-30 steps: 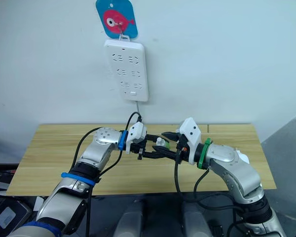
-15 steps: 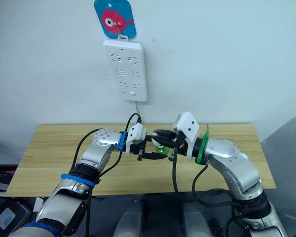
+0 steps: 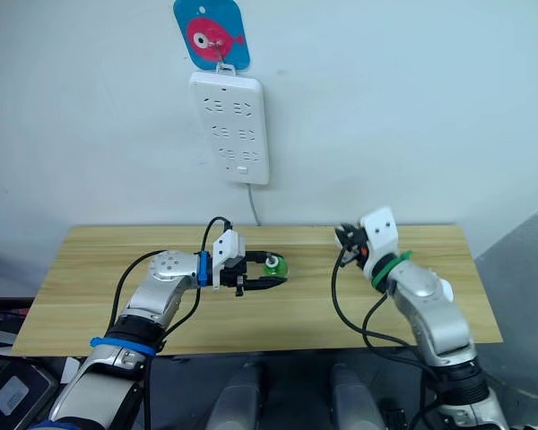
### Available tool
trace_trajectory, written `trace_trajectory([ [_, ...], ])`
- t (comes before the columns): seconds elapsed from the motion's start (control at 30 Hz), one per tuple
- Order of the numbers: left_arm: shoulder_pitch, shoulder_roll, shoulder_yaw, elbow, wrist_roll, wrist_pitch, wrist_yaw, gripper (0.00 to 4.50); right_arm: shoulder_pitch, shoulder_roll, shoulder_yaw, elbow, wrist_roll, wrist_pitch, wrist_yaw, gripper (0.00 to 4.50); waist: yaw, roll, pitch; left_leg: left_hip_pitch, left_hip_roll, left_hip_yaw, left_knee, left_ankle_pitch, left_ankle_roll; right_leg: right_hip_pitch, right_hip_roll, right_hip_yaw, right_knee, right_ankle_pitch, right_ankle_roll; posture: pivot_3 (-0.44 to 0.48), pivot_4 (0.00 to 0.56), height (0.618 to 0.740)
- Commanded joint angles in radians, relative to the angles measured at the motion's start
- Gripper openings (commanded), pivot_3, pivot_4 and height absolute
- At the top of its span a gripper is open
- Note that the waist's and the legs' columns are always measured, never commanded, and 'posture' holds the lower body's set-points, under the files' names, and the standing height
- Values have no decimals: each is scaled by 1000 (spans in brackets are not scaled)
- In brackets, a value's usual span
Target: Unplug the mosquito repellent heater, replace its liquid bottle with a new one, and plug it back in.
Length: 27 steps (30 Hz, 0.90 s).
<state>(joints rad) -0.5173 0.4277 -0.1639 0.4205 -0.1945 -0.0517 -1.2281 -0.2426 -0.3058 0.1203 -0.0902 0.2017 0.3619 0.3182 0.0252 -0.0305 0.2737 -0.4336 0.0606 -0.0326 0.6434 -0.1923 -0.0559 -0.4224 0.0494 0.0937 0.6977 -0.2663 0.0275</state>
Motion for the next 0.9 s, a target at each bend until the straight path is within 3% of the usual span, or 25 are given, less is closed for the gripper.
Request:
trace_trajectory([
  [0.03,22,19,23,-107,-27,40,16,2231,-30,51,-18,185,-78,-225,-50,127,-2,0,0,0,0,0,0,0,0,0,0,0,0,0,0,234,237,740],
  [0.43,59,73,34,-261,-60,158,29,2231,-137,126,-57,638,-127,-540,-35,127,8,2,3,1,1,2,-3,0,0,0,1,2,-1,0,0,289,288,740],
  [0.77,57,88,34,-280,-63,180,26,2231,-147,147,-79,719,-128,-577,-21,127,17,3,4,2,1,2,-4,0,0,-1,1,2,-1,-1,-1,294,287,740],
  [0.9,45,82,28,-265,-59,173,24,2231,-125,145,-90,656,-109,-578,4,1460,24,4,4,2,1,2,-6,0,0,-2,1,2,-2,-1,-2,284,283,740],
])
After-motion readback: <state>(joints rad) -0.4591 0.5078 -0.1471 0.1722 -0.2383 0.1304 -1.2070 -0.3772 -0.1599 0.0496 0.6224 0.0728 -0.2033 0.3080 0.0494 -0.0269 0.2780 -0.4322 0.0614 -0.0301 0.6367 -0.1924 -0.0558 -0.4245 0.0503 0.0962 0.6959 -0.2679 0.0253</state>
